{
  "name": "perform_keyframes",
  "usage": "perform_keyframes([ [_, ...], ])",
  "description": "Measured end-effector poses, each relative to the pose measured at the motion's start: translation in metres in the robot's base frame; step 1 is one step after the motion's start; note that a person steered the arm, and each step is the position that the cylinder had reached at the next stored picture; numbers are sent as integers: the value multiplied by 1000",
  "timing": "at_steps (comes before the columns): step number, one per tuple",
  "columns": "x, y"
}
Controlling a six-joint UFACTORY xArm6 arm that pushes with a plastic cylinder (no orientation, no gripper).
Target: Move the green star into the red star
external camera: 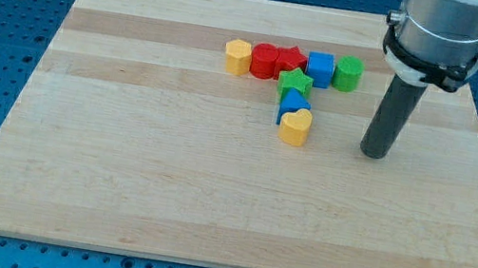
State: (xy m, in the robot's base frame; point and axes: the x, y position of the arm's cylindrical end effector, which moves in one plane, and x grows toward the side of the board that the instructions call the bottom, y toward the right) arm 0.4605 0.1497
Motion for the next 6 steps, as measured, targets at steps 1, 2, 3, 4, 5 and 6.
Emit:
perform_keyframes([
  [1, -5, 0],
  [2, -20, 0],
  [3, -43, 0],
  [4, -57, -11],
  [5, -62, -34],
  [6, -69, -53],
])
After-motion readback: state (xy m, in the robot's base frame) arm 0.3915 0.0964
